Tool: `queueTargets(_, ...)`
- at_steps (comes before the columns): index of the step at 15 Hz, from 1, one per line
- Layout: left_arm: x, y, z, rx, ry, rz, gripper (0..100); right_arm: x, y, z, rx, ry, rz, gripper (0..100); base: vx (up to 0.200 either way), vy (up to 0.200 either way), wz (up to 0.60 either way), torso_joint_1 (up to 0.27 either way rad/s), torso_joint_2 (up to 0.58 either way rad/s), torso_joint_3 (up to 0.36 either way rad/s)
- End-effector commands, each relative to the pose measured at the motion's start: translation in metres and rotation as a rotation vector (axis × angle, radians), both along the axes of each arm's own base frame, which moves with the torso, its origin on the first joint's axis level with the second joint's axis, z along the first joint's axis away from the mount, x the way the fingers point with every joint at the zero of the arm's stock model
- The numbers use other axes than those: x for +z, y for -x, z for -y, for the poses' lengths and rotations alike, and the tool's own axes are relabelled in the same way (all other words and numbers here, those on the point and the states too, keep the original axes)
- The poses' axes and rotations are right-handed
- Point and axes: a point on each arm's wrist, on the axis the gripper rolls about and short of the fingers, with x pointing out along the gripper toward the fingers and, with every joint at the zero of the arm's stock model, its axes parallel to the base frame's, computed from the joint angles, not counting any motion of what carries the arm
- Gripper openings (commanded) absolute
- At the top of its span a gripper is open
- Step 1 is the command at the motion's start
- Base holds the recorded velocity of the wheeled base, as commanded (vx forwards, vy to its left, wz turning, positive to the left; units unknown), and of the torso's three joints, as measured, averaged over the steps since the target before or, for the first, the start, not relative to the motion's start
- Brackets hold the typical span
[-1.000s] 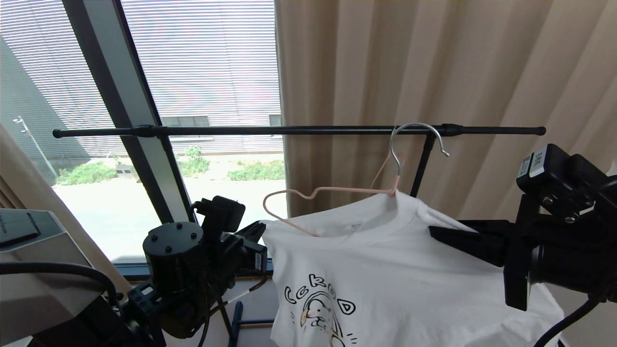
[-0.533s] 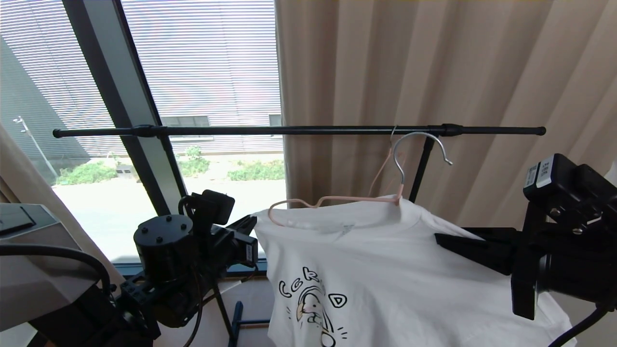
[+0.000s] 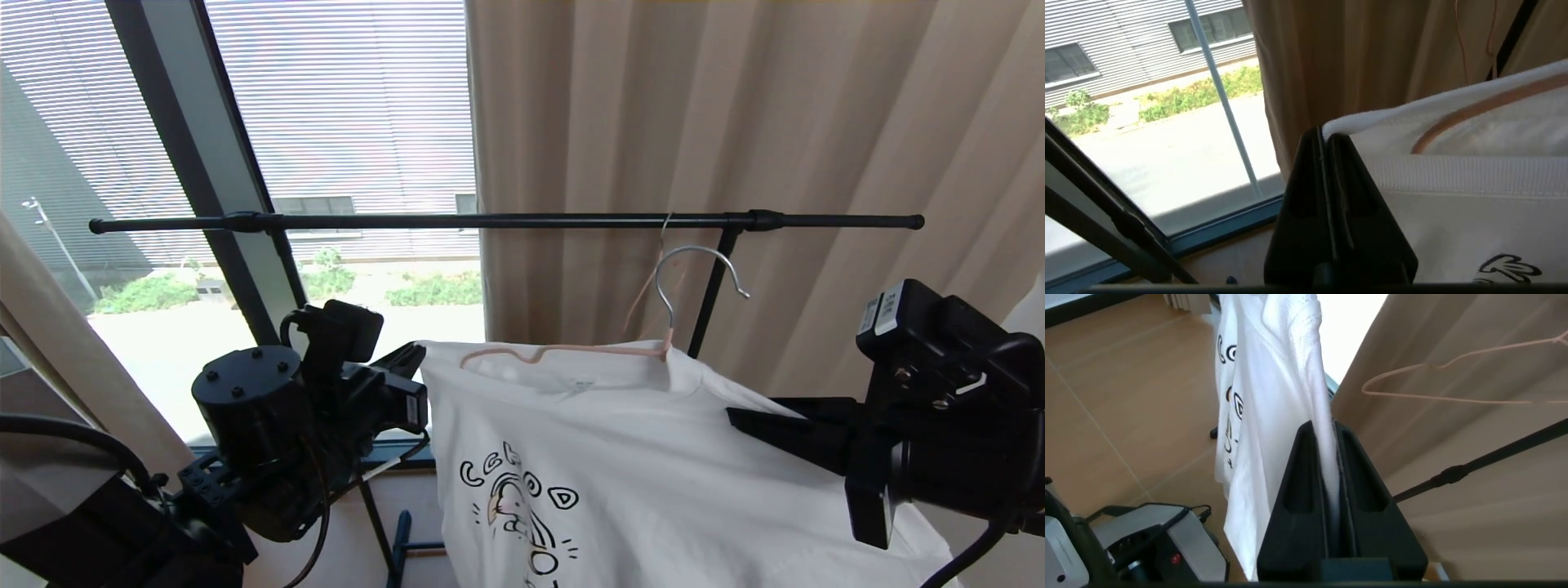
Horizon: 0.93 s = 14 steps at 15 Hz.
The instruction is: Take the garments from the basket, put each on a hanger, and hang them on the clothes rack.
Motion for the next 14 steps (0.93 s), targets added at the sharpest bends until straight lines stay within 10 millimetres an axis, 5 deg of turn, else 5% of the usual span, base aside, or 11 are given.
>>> queueTargets(1, 0.015, 0.006, -0.002, -0.009, 0.011, 0.047, 0, -0.006, -0.004, -0.004, 0.008, 0.016, -0.026, 0, 0.000, 0.000, 0.00, 0.000, 0.00, 0.000)
queueTargets(14, 0.083, 0.005, 0.006, -0.035, -0.160, 0.072, 0, -0.012, -0.005, -0.014, 0.046, -0.004, -0.001, 0, 0.000, 0.000, 0.00, 0.000, 0.00, 0.000)
